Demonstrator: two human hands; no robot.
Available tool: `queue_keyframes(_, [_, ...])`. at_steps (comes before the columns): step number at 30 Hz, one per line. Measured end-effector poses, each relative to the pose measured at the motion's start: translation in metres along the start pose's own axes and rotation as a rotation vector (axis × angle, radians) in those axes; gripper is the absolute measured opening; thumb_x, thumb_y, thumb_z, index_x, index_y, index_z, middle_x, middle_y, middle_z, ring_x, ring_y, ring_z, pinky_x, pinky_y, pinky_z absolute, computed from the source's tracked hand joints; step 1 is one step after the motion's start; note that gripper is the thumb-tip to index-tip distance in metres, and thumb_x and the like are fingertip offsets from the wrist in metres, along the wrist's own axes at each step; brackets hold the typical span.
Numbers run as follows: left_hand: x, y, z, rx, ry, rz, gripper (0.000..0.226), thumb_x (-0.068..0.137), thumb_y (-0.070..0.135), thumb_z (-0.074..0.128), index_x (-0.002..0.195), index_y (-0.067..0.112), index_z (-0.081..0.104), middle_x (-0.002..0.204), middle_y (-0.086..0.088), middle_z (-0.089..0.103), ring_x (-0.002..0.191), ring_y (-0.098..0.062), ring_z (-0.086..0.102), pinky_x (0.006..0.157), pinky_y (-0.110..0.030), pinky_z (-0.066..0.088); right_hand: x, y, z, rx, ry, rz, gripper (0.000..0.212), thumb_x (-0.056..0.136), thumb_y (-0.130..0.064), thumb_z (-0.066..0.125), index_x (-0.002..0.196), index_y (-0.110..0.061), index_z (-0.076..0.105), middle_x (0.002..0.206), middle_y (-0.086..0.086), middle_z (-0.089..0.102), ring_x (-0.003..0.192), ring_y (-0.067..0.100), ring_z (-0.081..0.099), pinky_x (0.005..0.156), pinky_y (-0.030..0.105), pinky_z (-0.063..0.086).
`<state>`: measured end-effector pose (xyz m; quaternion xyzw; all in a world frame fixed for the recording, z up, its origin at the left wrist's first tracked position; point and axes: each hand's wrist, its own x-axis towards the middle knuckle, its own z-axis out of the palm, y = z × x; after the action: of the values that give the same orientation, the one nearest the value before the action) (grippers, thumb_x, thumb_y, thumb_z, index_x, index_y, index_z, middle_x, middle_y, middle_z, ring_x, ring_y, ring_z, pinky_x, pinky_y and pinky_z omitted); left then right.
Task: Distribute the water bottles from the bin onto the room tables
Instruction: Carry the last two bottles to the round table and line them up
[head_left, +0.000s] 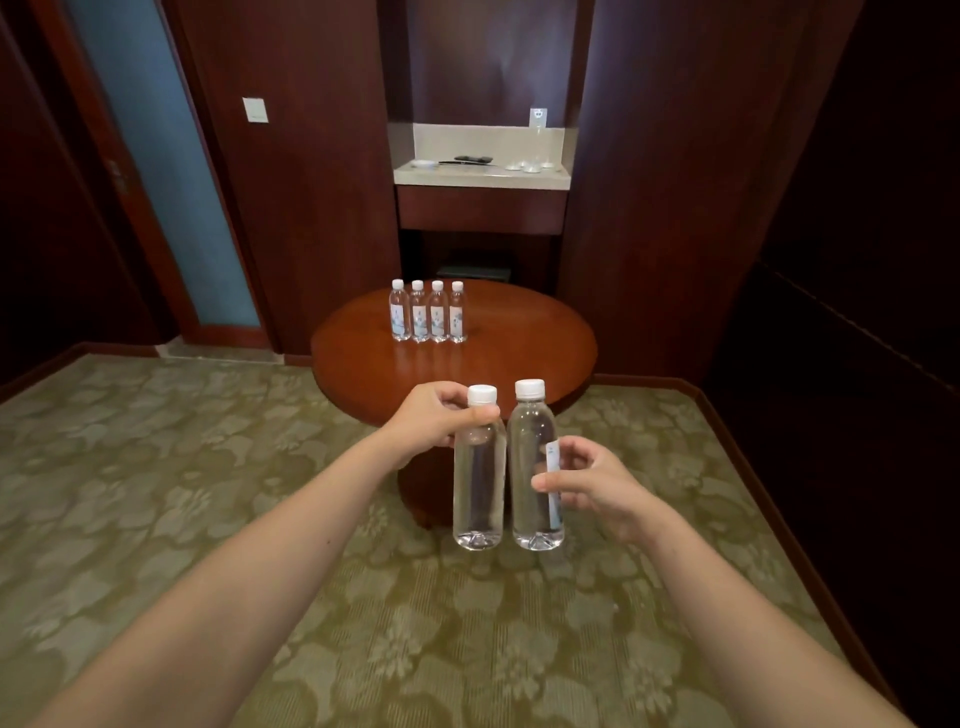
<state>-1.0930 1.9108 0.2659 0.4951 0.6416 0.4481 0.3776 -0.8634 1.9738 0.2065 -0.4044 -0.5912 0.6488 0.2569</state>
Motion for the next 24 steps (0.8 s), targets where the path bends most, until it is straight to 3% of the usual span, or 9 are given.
queue_keyframes(2, [0.037, 0.001, -0.006, -0.003, -0.013, -0.001, 0.031, 0.079, 0.031, 0.079, 0.101, 0.011, 0.07, 0.052, 0.016, 0.061, 0.053, 0.005, 0.058, 0.051, -0.012, 0.045, 0.036, -0.006, -0.006, 0.008, 0.013, 0.006, 0.068, 0.044, -0.023, 0.093, 0.108, -0.02, 0.069, 0.104, 0.005, 0.069, 0.106, 0.026, 0.069, 0.1, 0.052, 0.052])
queue_keyframes(6, [0.104, -0.006, -0.021, -0.023, 0.008, -0.012, 0.037, 0.074, 0.035, 0.082, 0.102, 0.014, 0.07, 0.074, 0.008, 0.072, 0.071, -0.004, 0.067, 0.062, -0.018, 0.051, 0.107, -0.02, -0.016, 0.021, -0.009, 0.026, 0.07, 0.043, -0.023, 0.094, 0.108, -0.019, 0.069, 0.102, 0.005, 0.067, 0.102, 0.022, 0.07, 0.099, 0.051, 0.053])
queue_keyframes(9, [0.158, -0.012, -0.031, -0.021, 0.016, -0.005, 0.027, 0.077, 0.029, 0.081, 0.097, 0.014, 0.07, 0.055, 0.017, 0.064, 0.058, 0.005, 0.061, 0.055, -0.011, 0.045, 0.167, -0.03, -0.027, 0.0, -0.033, 0.034, 0.068, 0.044, -0.021, 0.095, 0.108, -0.02, 0.07, 0.104, 0.006, 0.067, 0.103, 0.022, 0.069, 0.098, 0.047, 0.055])
queue_keyframes(11, [0.197, -0.017, -0.036, -0.028, 0.03, -0.003, 0.02, 0.079, 0.024, 0.08, 0.092, 0.015, 0.068, 0.054, 0.017, 0.064, 0.056, 0.006, 0.061, 0.052, -0.007, 0.043, 0.211, -0.038, -0.036, -0.024, -0.053, 0.037, 0.063, 0.048, -0.018, 0.095, 0.106, -0.02, 0.07, 0.101, 0.003, 0.068, 0.098, 0.018, 0.069, 0.095, 0.043, 0.056])
queue_keyframes(14, [0.264, -0.027, -0.043, -0.054, 0.076, -0.006, 0.023, 0.077, 0.023, 0.082, 0.095, 0.014, 0.07, 0.074, 0.008, 0.073, 0.069, 0.001, 0.068, 0.056, -0.009, 0.047, 0.284, -0.05, -0.052, -0.051, -0.074, 0.031, 0.054, 0.061, -0.006, 0.091, 0.108, -0.016, 0.068, 0.099, 0.004, 0.071, 0.095, 0.019, 0.071, 0.091, 0.046, 0.057])
queue_keyframes(17, [0.337, -0.038, -0.049, -0.041, 0.13, -0.019, 0.035, 0.073, 0.029, 0.084, 0.102, 0.014, 0.071, 0.092, 0.0, 0.076, 0.087, -0.01, 0.072, 0.069, -0.017, 0.054, 0.358, -0.059, -0.07, -0.075, -0.069, 0.04, 0.06, 0.059, -0.008, 0.092, 0.113, -0.015, 0.067, 0.106, 0.009, 0.074, 0.105, 0.026, 0.071, 0.095, 0.049, 0.056])
queue_keyframes(20, [0.407, -0.047, -0.054, -0.026, 0.155, -0.039, 0.037, 0.072, 0.03, 0.085, 0.103, 0.015, 0.071, 0.098, 0.002, 0.076, 0.096, -0.012, 0.071, 0.088, -0.024, 0.054, 0.428, -0.07, -0.088, -0.103, -0.083, 0.061, 0.063, 0.058, -0.009, 0.091, 0.116, -0.014, 0.065, 0.111, 0.011, 0.073, 0.102, 0.024, 0.071, 0.087, 0.039, 0.058])
queue_keyframes(22, [0.456, -0.053, -0.055, -0.02, 0.157, -0.048, 0.037, 0.072, 0.026, 0.085, 0.104, 0.013, 0.069, 0.102, 0.0, 0.075, 0.098, -0.011, 0.069, 0.09, -0.025, 0.052, 0.48, -0.075, -0.102, -0.114, -0.096, 0.071, 0.059, 0.064, -0.002, 0.088, 0.117, -0.012, 0.064, 0.111, 0.01, 0.073, 0.092, 0.017, 0.07, 0.071, 0.025, 0.056])
queue_keyframes(24, [0.503, -0.063, -0.055, -0.041, 0.175, -0.054, 0.04, 0.071, 0.022, 0.086, 0.104, 0.01, 0.068, 0.102, -0.002, 0.075, 0.096, -0.011, 0.069, 0.089, -0.025, 0.053, 0.53, -0.078, -0.115, -0.122, -0.093, 0.076, 0.058, 0.064, 0.003, 0.086, 0.116, -0.011, 0.064, 0.11, 0.011, 0.072, 0.092, 0.016, 0.069, 0.069, 0.023, 0.054])
